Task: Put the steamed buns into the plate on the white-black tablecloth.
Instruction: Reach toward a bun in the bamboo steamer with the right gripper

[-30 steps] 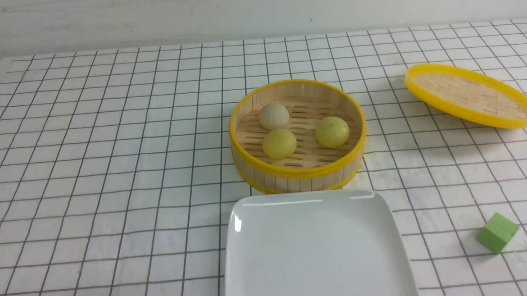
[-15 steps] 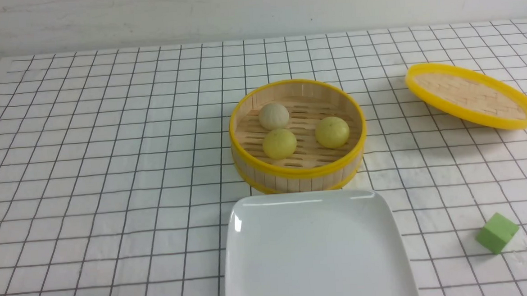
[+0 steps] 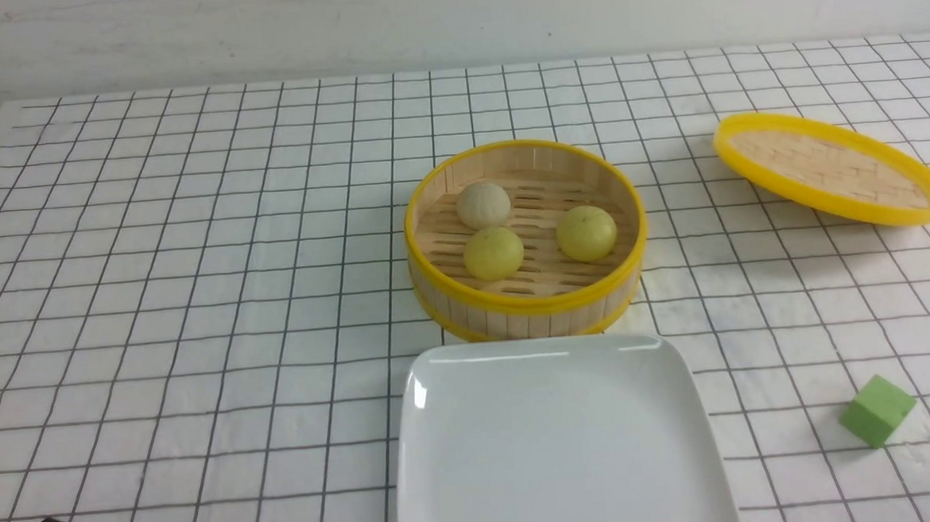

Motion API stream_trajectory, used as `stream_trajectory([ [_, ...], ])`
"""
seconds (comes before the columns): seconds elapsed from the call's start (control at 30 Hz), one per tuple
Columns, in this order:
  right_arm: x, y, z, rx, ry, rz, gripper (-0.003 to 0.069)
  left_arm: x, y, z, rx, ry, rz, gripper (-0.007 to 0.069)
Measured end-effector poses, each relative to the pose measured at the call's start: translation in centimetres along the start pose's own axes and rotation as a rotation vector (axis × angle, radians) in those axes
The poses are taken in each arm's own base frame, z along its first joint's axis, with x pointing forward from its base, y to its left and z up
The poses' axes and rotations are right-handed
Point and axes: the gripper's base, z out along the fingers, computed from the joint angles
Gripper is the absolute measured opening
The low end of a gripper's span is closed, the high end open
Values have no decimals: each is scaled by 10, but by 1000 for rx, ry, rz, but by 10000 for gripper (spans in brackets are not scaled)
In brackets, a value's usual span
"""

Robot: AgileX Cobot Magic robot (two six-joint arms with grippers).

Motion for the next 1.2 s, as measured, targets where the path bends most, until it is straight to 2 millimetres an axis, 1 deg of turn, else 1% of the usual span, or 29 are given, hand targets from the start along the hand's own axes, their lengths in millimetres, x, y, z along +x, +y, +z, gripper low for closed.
stream_trajectory([
  [0.03, 0, 2, 0, -17, 6, 87, 240, 1, -2, 0, 16, 13, -131, 240],
  [0.07, 1, 3, 0, -30, 10, 149, 240, 2, -3, 0, 27, 23, -220, 240],
  [0.1, 1, 3, 0, -37, 12, 186, 240, 2, -4, 0, 38, 27, -288, 240],
  [0.13, 1, 4, 0, -39, 13, 191, 240, 2, -4, 0, 39, 26, -293, 240],
  [0.17, 1, 5, 0, -50, 12, 232, 240, 1, -5, 0, 54, 21, -342, 240],
  [0.33, -1, 6, 0, -62, 0, 256, 240, -2, -7, 0, 77, -5, -349, 240],
  [0.43, -4, 9, -2, -75, -18, 254, 240, -10, -13, -1, 164, -89, -350, 240],
  [0.47, -4, 9, -2, -75, -18, 254, 239, -11, -13, -2, 170, -95, -351, 240],
  [0.53, -23, 28, -12, -134, -75, 209, 209, -18, -24, -5, 241, -146, -338, 218],
  [0.57, -36, 40, -21, -165, -121, 144, 181, -20, -32, -8, 272, -162, -306, 201],
  [0.6, -57, 60, -35, -190, -196, 7, 136, -25, -48, -16, 325, -192, -219, 158],
  [0.63, -60, 63, -37, -197, -204, -4, 127, -27, -55, -19, 344, -200, -195, 151],
  [0.67, -84, 85, -52, -172, -270, -201, 46, -32, -83, -32, 404, -235, -46, 86],
  [0.7, -95, 94, -55, -140, -274, -281, 15, -35, -100, -39, 406, -246, 75, 49],
  [0.73, -107, 104, -58, -95, -261, -364, -6, -36, -112, -41, 376, -237, 169, 28],
  [0.8, -123, 115, -57, 23, -152, -452, -13, -38, -135, -39, 230, -153, 393, 3],
  [0.83, -127, 117, -51, 96, -44, -467, -13, -37, -139, -32, 118, -74, 486, 2],
  [0.87, -128, 115, -43, 174, 90, -465, -13, -37, -140, -25, 17, 3, 556, 2],
  [0.9, -128, 115, -40, 181, 102, -464, -12, -37, -140, -24, -23, 37, 575, 2],
  [0.93, -123, 109, -27, 294, 330, -454, -11, -36, -134, -7, -218, 200, 643, 2],
  [0.97, -119, 104, -16, 349, 475, -451, -11, -36, -128, 3, -335, 310, 678, 2],
  [1.0, -115, 100, -4, 377, 599, -450, -9, -36, -125, 10, -413, 392, 708, 2],
  [1.03, -111, 99, 7, 376, 700, -449, -8, -36, -122, 20, -498, 493, 732, 2],
  [1.07, -106, 101, 22, 328, 790, -438, -3, -37, -122, 28, -538, 565, 764, 2],
  [1.1, -103, 102, 35, 275, 843, -432, 2, -39, -125, 39, -554, 619, 793, 2],
  [1.13, -102, 102, 39, 260, 863, -444, 5, -39, -126, 40, -557, 624, 790, 2],
  [1.17, -100, 105, 47, 212, 882, -430, 10, -40, -129, 47, -551, 654, 810, 2],
  [1.2, -96, 108, 65, 114, 924, -419, 33, -41, -135, 59, -530, 697, 826, 2],
])
